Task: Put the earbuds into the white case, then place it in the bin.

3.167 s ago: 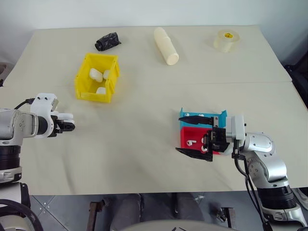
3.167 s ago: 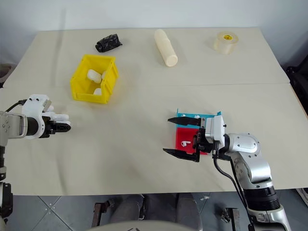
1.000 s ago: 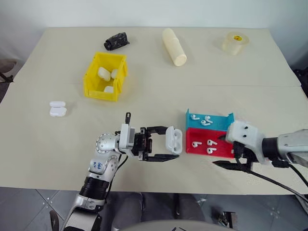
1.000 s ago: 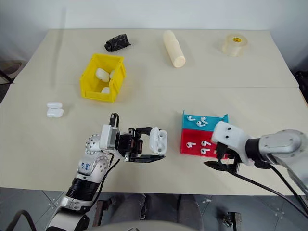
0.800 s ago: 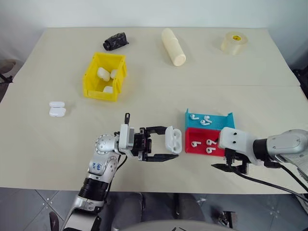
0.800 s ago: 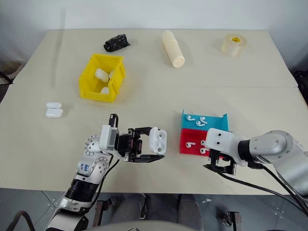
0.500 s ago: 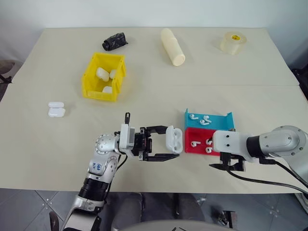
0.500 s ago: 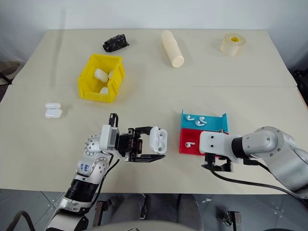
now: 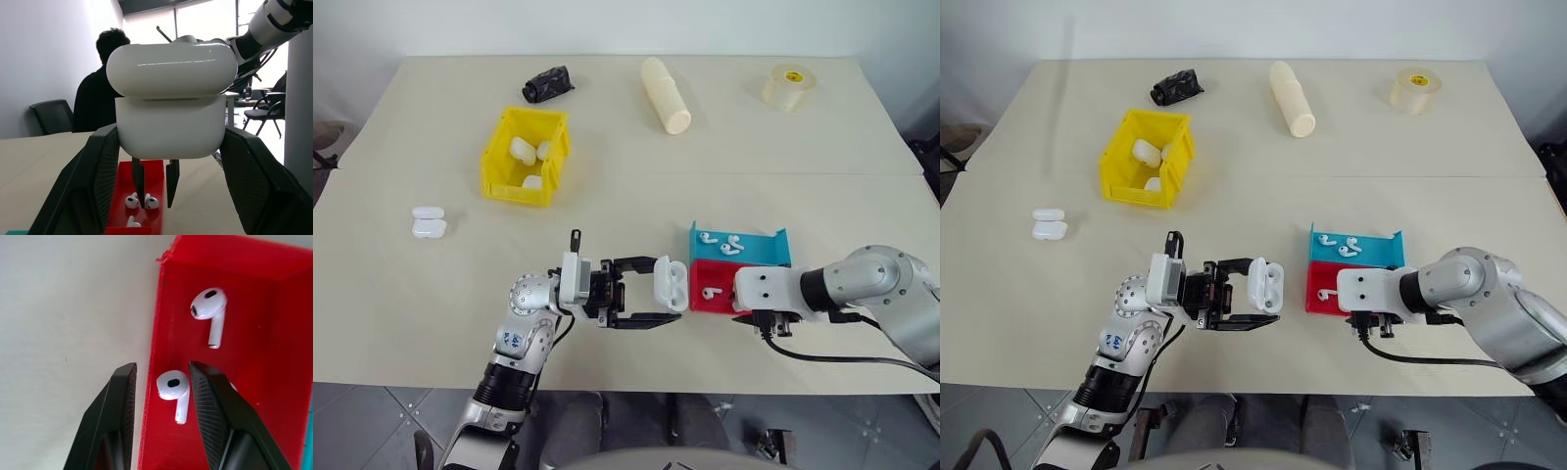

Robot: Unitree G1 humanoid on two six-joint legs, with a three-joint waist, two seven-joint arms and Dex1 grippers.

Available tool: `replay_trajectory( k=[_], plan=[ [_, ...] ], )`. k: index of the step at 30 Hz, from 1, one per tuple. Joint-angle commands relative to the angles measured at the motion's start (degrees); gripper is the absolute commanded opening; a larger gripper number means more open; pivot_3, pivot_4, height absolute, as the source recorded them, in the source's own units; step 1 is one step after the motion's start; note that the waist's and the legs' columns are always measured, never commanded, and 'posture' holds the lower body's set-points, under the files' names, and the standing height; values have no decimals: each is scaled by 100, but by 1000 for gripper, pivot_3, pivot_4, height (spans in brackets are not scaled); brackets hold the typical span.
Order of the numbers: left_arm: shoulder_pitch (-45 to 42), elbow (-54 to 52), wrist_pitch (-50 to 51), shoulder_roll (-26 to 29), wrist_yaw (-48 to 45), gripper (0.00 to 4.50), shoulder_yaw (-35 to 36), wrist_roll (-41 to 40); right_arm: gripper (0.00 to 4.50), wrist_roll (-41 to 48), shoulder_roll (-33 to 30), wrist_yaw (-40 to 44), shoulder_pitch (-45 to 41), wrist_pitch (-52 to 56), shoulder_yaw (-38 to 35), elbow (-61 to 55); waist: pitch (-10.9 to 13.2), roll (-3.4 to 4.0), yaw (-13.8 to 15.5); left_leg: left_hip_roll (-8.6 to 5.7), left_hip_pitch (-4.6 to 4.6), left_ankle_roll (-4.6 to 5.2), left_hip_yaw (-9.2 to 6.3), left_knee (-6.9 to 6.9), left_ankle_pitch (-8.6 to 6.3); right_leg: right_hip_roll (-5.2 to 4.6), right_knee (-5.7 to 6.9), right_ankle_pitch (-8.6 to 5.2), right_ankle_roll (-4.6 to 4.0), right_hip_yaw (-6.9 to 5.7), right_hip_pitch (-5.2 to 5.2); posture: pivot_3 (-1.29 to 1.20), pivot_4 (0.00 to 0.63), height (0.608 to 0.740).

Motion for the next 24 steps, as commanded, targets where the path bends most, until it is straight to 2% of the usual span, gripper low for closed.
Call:
replay_trajectory(
  k=[1,12,24],
  plan=[
    [42,-313,-6,-5,81,2757,-33,-41,1745,-162,26,193,-131,-187,-39,38,0,0,0,0,0,0,0,0,0,0,0,0,0,0,0,0,150,740],
    [84,-432,64,14,176,2757,-59,-27,1745,-427,113,602,-268,-462,-61,330,0,0,-1,1,0,0,0,0,0,1,0,0,0,0,0,0,150,740],
    [103,-494,93,11,285,2757,-83,-24,1745,-824,226,871,-267,-1339,-65,716,0,0,-2,0,0,0,1,0,0,0,0,0,0,1,0,0,150,740]
  ],
)
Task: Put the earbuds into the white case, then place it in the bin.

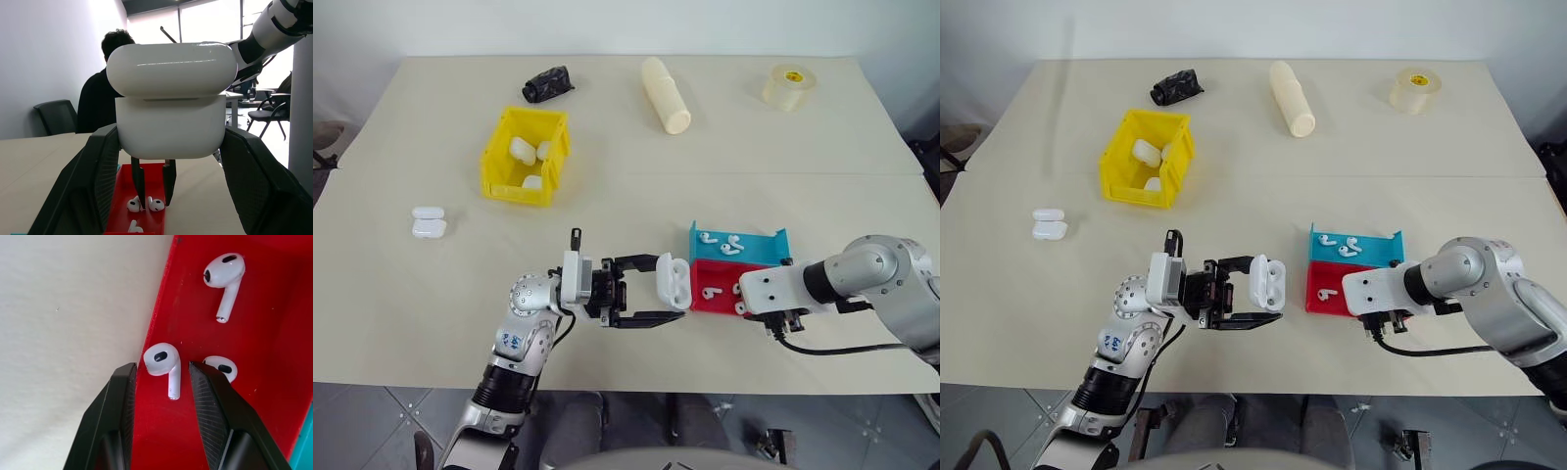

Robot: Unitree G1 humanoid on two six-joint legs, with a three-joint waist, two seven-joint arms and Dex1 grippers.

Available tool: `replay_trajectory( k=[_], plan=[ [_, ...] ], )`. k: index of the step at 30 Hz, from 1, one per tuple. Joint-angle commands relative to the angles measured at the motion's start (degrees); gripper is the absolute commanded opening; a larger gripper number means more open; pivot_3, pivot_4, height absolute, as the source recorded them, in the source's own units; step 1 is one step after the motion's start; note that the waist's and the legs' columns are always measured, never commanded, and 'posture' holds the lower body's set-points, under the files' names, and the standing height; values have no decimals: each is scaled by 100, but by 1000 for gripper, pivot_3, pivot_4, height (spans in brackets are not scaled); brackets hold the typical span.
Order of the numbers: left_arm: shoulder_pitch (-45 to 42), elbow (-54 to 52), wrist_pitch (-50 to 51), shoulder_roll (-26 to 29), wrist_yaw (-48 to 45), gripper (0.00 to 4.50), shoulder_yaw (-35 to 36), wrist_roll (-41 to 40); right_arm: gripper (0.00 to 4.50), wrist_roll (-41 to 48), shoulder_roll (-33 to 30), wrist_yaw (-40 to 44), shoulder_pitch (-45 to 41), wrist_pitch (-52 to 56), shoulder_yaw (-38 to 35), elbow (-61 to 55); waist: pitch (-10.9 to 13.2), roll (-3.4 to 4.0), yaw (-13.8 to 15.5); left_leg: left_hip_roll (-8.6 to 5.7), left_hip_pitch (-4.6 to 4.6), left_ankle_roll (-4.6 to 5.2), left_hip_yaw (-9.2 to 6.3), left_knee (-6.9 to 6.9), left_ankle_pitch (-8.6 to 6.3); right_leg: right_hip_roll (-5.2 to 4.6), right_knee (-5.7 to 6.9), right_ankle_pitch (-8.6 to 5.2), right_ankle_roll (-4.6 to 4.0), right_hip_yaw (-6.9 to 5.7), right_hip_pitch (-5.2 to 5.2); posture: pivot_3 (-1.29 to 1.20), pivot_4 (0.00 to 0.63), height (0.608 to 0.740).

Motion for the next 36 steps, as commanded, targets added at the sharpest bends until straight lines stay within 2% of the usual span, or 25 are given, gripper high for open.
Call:
replay_trajectory(
  k=[1,9,12,14,21,24,28,32,36],
  plan=[
    [52,-285,-14,-7,72,2757,-34,-35,1745,-46,61,82,-35,-114,-85,9,0,0,0,0,0,0,0,0,0,0,0,0,0,0,0,0,150,740],
    [58,-299,-17,-3,105,2757,-50,-36,1745,-161,124,118,9,-234,-65,80,0,0,0,1,1,0,0,0,0,1,0,0,0,0,0,0,150,740],
    [60,-306,-7,6,103,2757,-55,-38,1144,-190,113,150,40,-272,-72,119,0,0,0,0,1,0,0,0,0,0,0,0,0,-1,1,0,150,740],
    [60,-311,-2,12,106,2757,-56,-38,572,-209,132,148,47,-289,-84,133,0,0,0,1,2,0,0,1,0,1,0,0,0,-1,2,0,150,740],
    [66,-312,-2,29,96,2757,-49,-41,572,-42,213,106,56,-256,-244,68,0,0,-3,2,4,0,0,2,0,2,2,0,0,0,3,0,150,740],
    [83,-306,-14,52,72,2757,-42,-42,572,427,260,59,166,-138,-721,28,0,0,1,2,3,-1,0,1,0,1,2,0,0,-1,2,0,150,740],
    [98,-258,17,146,-21,2757,0,-94,572,1498,560,-66,644,156,-1777,-80,0,-1,7,1,3,0,0,1,0,-1,1,0,0,0,3,0,150,740],
    [47,-129,103,186,-47,2757,68,-163,572,2665,1315,-408,1240,296,-2787,-215,2,-3,19,2,3,0,-2,0,0,0,-1,0,1,-3,6,0,150,740],
    [-60,80,113,157,-126,2757,137,-178,572,3544,2077,-1042,1406,692,-3277,-455,1,-2,11,2,3,0,-3,3,0,-1,1,1,2,-3,8,0,150,740]
  ],
)
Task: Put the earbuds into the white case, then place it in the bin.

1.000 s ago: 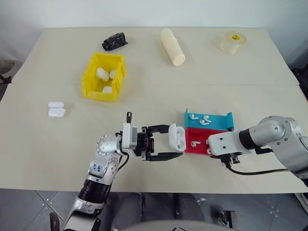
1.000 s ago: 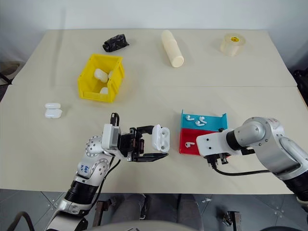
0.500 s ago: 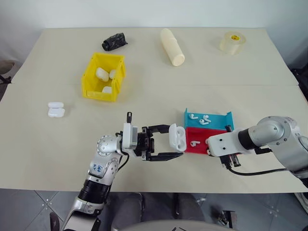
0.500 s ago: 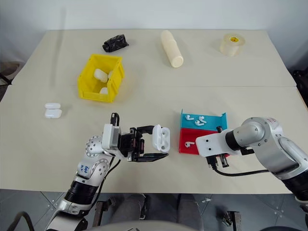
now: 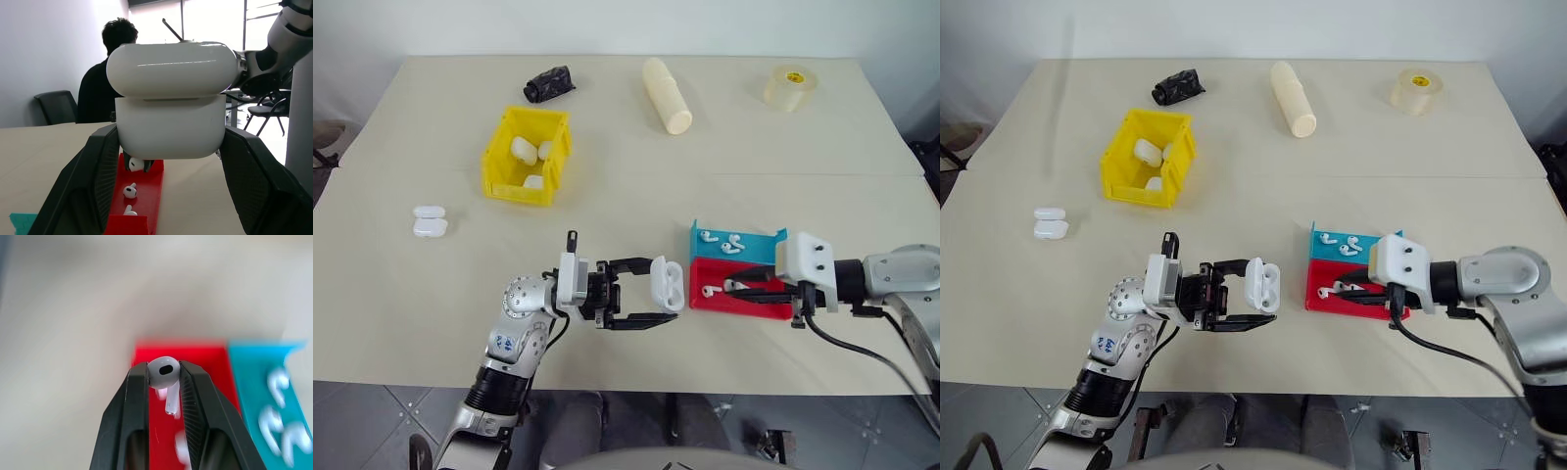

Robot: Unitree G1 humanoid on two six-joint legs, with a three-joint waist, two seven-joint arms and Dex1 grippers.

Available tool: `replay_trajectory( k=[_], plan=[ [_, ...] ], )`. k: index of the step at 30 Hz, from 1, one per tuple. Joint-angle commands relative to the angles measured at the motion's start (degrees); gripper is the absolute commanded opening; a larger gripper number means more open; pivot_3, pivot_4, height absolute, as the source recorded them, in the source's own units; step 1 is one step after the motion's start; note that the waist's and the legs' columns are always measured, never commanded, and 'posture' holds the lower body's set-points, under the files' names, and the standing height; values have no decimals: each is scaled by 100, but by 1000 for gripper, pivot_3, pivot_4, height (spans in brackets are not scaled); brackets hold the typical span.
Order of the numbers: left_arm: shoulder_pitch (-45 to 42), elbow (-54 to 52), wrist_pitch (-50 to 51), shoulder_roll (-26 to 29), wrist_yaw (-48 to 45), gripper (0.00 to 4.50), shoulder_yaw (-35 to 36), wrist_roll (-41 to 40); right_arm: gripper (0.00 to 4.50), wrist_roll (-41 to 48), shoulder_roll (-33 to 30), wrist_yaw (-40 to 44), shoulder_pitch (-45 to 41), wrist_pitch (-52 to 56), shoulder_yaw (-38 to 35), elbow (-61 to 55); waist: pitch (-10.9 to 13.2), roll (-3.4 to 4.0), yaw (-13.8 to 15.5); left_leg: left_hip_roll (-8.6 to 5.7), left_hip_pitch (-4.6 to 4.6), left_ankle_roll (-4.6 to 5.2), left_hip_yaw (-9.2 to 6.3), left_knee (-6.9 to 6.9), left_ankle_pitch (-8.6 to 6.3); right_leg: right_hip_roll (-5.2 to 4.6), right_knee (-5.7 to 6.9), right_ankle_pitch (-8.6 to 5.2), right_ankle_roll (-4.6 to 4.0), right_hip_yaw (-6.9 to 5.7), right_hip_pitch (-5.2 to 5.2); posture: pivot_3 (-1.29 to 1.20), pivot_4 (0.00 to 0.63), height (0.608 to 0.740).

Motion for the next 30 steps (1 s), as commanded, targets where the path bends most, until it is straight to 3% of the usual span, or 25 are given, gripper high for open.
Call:
replay_trajectory(
  k=[1,5,12,30],
  plan=[
    [-139,84,-2,-53,-62,2757,81,-145,572,999,485,-539,35,308,-564,-367,0,0,-5,0,0,0,0,0,0,0,1,0,0,1,0,0,150,740],
    [-302,295,17,-88,-134,2757,147,-181,572,2141,1397,-1408,-7,502,-861,-762,-1,2,-16,5,3,-3,-3,-3,1,6,2,0,-1,-2,-2,0,150,740],
    [-502,382,301,-194,-39,2757,260,-348,572,3052,2526,-2618,-19,344,-621,-1372,-1,2,-18,0,3,-2,-7,-2,1,1,6,0,-1,1,-2,0,150,740],
    [-695,28,793,-266,50,2757,321,-526,572,2341,3278,-2627,386,-518,559,-1174,-2,3,-34,-3,4,-2,-9,-3,1,6,36,-2,-3,5,-8,0,150,740]
  ],
)
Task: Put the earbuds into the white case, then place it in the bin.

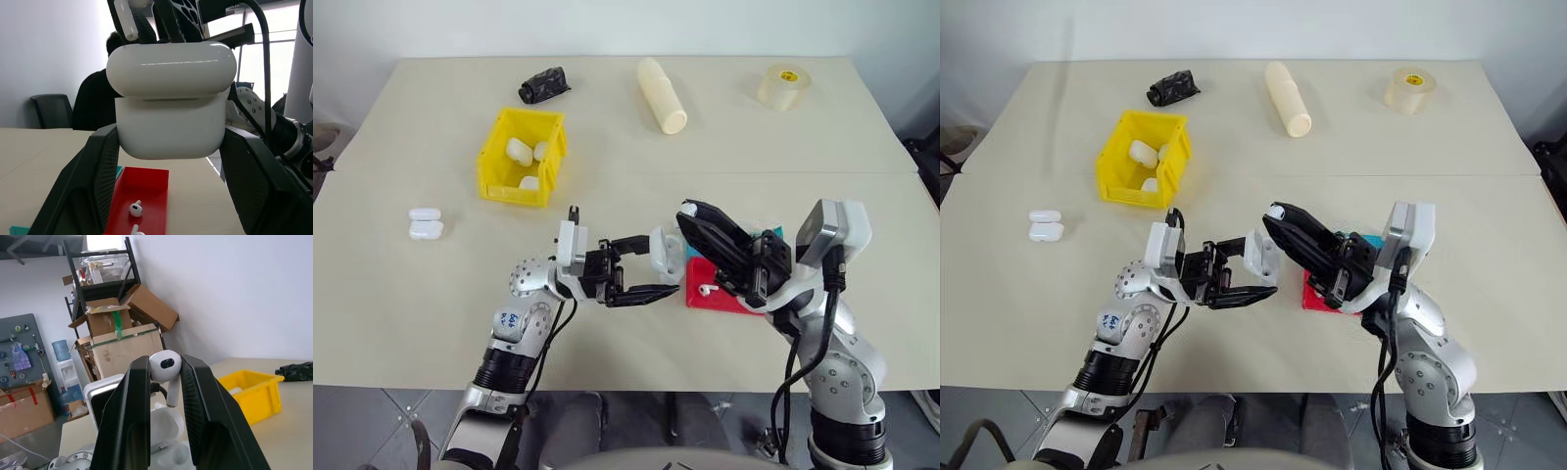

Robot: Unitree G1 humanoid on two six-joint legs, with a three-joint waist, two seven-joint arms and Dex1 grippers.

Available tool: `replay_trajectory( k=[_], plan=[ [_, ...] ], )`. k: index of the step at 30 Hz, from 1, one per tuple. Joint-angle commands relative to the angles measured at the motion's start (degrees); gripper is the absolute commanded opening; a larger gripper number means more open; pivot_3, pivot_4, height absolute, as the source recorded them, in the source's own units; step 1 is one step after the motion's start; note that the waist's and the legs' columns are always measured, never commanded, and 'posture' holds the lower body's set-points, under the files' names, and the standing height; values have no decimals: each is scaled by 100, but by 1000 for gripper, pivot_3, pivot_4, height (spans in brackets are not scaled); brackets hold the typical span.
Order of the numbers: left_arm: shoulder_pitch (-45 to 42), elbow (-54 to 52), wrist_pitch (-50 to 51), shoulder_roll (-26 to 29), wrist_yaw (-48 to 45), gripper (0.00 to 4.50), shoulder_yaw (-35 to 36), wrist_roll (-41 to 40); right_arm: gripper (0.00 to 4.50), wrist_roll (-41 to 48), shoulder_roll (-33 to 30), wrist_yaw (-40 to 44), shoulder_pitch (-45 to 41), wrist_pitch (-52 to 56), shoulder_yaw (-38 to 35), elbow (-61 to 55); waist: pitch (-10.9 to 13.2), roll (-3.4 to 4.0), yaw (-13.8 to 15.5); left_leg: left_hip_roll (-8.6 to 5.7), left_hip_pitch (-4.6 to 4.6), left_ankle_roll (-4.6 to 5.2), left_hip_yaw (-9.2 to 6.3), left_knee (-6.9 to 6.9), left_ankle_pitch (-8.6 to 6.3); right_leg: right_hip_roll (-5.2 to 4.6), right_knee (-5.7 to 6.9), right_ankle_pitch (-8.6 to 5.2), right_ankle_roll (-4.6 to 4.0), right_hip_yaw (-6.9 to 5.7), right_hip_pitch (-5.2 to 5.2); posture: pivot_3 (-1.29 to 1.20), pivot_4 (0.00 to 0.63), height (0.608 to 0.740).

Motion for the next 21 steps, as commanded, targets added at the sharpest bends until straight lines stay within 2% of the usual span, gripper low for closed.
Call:
replay_trajectory(
  k=[1,16,21],
  plan=[
    [-120,-335,35,-33,39,2757,70,-150,572,-94,106,88,150,-252,132,6,0,0,-1,1,0,0,0,-1,0,0,0,0,0,0,0,0,150,740],
    [-112,-492,161,-28,72,2757,79,-174,572,-669,70,429,350,-823,518,516,0,0,-4,0,3,-1,0,-1,0,2,-3,-1,-2,2,-1,0,150,740],
    [-153,-495,169,-54,112,2757,84,-165,572,-768,-162,687,422,-765,722,564,0,0,-4,0,3,-1,0,-1,0,1,-3,-1,-2,2,-1,0,150,740]
  ],
)
